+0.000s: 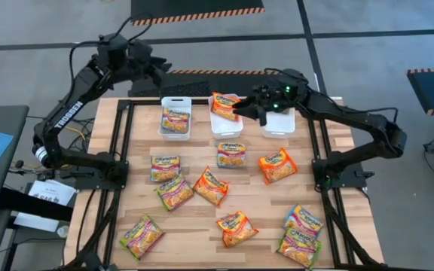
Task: Sort Maruchan noodles
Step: Adjust the blue noodle pack in the left white bin
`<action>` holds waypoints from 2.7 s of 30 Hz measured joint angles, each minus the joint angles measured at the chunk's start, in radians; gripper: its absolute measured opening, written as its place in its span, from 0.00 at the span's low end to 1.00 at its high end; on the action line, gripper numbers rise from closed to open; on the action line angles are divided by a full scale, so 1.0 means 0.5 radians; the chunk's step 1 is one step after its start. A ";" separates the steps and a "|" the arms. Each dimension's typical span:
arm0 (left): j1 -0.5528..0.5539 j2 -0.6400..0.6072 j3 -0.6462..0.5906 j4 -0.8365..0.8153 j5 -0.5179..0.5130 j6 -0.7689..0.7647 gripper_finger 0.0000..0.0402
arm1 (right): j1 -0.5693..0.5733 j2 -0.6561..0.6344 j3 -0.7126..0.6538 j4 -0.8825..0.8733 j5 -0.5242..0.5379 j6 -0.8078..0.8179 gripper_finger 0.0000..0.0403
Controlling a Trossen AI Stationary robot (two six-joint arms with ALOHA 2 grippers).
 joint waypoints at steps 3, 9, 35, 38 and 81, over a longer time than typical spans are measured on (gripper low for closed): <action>0.005 0.065 0.001 -0.203 0.001 0.059 0.33 | 0.004 0.069 -0.001 0.017 -0.037 0.003 0.49; 0.051 0.358 -0.003 -0.445 0.060 0.235 0.33 | 0.007 0.167 0.066 0.042 -0.109 0.004 0.49; 0.220 1.078 -0.003 -0.652 0.204 0.876 0.37 | -0.019 0.304 0.218 -0.064 -0.154 -0.011 0.49; 0.221 1.129 -0.002 -0.662 0.279 0.879 0.40 | -0.020 0.304 0.218 -0.073 -0.145 -0.011 0.49; 0.179 1.495 -0.085 -0.676 0.086 0.964 0.39 | -0.008 0.303 0.217 -0.140 0.006 -0.011 0.49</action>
